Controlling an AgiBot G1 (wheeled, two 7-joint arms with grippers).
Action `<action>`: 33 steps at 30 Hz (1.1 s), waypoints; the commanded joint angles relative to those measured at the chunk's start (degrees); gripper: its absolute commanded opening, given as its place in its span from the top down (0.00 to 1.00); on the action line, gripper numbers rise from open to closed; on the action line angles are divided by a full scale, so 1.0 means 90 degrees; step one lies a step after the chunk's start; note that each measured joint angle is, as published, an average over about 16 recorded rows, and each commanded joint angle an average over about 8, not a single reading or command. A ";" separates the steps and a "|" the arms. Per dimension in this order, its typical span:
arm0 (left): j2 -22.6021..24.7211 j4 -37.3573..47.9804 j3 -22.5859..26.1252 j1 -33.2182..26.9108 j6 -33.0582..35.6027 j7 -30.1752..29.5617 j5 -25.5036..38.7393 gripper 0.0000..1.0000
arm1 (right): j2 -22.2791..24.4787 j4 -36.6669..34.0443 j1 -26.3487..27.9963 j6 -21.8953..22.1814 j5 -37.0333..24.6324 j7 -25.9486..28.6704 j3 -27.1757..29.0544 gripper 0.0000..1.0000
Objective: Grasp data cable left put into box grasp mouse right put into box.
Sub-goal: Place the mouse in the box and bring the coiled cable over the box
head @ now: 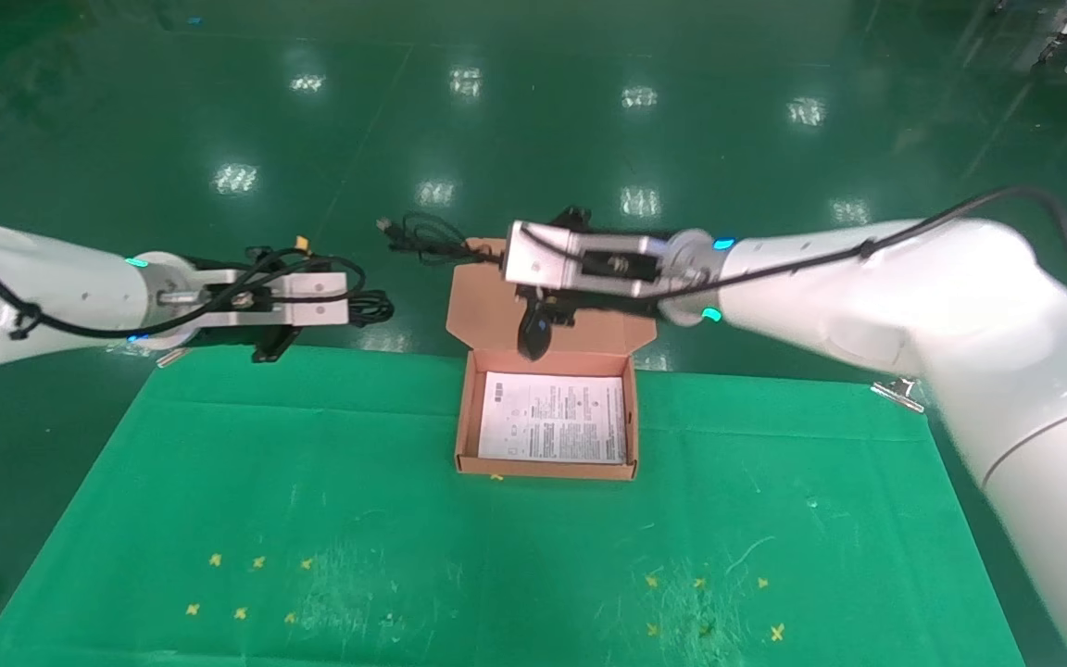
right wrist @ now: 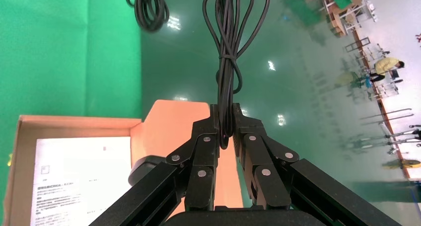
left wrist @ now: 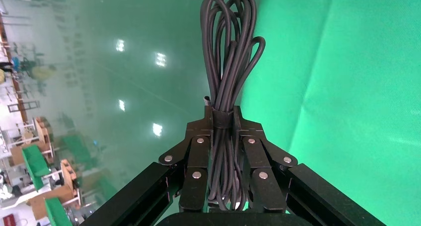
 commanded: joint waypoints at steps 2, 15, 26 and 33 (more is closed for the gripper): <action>-0.0079 -0.0125 0.0015 0.0030 0.0119 -0.0115 0.0075 1.00 | -0.0008 0.0080 -0.0117 0.0165 0.0032 0.0108 -0.0241 1.00; -0.0181 -0.0457 0.0028 0.0090 0.0293 -0.0364 0.0218 1.00 | -0.0016 0.0419 -0.0420 0.0534 0.0607 0.0789 -0.1256 1.00; -0.0192 -0.0512 0.0028 0.0105 0.0310 -0.0412 0.0247 1.00 | -0.0004 -0.0143 -0.0565 0.1003 0.1073 0.1612 -0.2015 1.00; -0.0193 -0.0519 0.0029 0.0107 0.0312 -0.0418 0.0251 1.00 | -0.0008 -0.0499 -0.0525 0.1063 0.1110 0.2089 -0.2484 0.99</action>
